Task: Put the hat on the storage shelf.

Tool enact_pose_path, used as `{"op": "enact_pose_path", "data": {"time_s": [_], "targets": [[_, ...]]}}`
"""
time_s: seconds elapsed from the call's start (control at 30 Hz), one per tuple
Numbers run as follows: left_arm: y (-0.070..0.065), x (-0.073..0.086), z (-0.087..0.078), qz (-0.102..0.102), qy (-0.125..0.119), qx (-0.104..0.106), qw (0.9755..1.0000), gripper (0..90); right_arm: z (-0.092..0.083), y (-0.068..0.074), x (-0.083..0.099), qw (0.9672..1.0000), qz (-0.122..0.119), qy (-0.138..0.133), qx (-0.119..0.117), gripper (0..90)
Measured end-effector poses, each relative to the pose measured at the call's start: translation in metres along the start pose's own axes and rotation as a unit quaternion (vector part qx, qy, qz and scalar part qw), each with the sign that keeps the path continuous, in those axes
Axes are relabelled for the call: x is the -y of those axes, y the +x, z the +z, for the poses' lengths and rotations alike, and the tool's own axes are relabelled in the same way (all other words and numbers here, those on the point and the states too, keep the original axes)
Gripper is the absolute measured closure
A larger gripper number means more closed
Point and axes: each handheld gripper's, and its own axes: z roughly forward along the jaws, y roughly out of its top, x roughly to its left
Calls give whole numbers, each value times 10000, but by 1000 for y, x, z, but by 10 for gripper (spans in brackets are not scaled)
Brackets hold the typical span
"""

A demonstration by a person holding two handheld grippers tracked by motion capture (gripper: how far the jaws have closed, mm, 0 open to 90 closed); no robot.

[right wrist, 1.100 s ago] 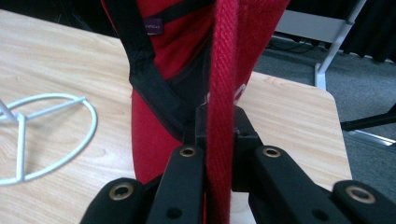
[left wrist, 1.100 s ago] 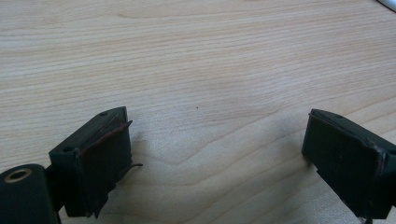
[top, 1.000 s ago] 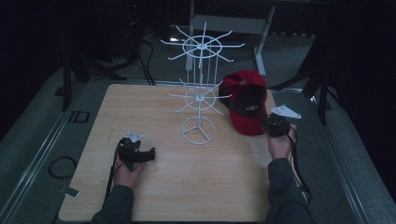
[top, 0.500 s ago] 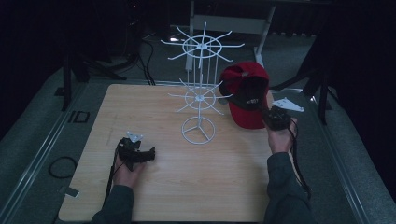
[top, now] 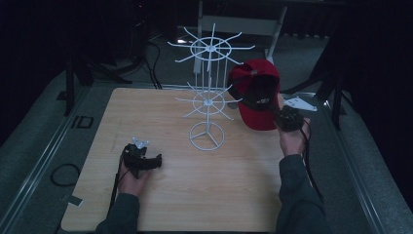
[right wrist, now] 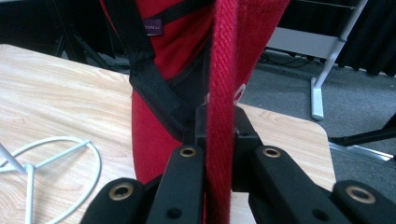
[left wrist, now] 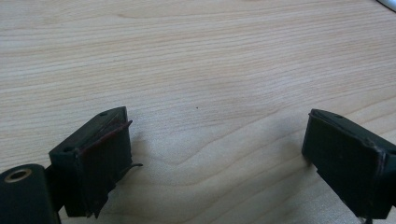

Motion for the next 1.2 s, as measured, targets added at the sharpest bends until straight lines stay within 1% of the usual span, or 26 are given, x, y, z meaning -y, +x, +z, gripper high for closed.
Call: {"op": "enact_pose_path", "data": {"time_s": [0.17, 0.4, 0.83, 1.2], "targets": [[0, 0, 0, 1, -6, -5, 10000, 85, -2, -1, -6, 10000, -3, -48, 28, 860], [0, 0, 0, -2, 2, -1, 10000, 85, -6, -1, -16, 9998, 85, -161, -6, 861], [0, 0, 0, 5, 5, 0, 10000, 85, -12, 2, -36, 9995, 14, -329, 22, 861], [0, 0, 0, 6, -3, 0, 10000, 85, -15, 3, -49, 9991, 23, -415, 3, 861]]}}
